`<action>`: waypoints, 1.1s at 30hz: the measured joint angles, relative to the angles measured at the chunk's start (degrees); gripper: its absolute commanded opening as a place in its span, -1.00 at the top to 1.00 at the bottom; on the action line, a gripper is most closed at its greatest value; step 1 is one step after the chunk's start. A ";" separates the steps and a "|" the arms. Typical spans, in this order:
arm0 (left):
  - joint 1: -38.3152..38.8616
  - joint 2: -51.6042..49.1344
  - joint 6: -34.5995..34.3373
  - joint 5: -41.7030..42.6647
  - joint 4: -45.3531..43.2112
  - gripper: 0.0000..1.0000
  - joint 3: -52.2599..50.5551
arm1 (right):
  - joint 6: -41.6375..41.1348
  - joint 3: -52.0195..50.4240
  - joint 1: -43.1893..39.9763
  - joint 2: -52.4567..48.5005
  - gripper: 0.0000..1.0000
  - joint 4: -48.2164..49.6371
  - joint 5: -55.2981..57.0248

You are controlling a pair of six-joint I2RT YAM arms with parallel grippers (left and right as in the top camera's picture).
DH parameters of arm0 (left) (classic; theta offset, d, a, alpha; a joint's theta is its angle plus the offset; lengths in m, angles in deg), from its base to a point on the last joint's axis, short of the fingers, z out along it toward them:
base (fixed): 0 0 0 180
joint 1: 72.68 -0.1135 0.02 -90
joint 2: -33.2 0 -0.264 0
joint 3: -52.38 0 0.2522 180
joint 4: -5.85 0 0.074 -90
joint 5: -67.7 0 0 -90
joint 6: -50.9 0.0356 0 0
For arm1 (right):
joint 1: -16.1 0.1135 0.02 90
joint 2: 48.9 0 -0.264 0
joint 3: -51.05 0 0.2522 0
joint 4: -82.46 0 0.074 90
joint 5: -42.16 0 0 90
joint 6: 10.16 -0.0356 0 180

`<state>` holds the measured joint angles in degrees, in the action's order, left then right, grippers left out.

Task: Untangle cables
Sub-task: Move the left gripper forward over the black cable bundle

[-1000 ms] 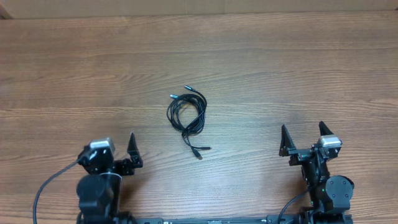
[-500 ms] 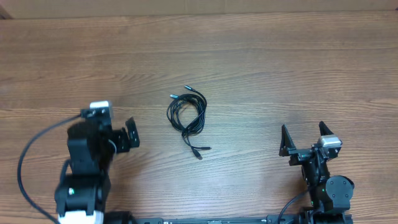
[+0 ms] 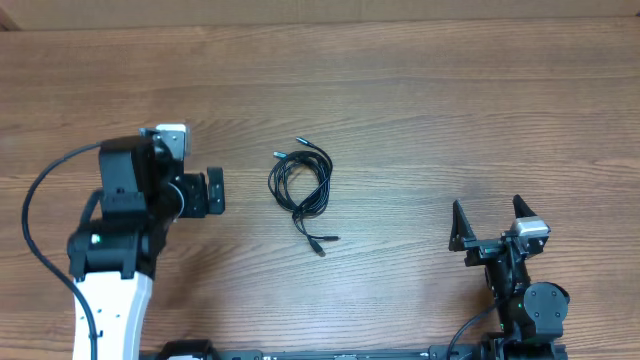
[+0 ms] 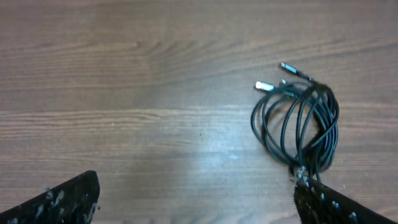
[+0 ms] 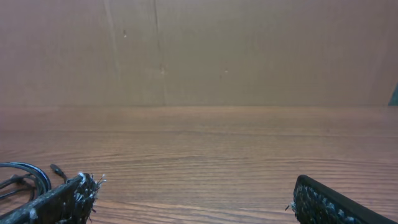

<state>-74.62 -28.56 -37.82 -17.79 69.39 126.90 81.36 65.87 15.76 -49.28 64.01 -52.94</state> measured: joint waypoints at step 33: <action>16.39 -29.16 8.20 3.48 14.97 -1.00 18.80 | 0.00 0.00 0.00 0.00 -1.00 -0.02 0.00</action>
<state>-58.23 -57.71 -29.63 -14.31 84.36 145.69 81.36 65.87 15.76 -49.28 63.99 -52.94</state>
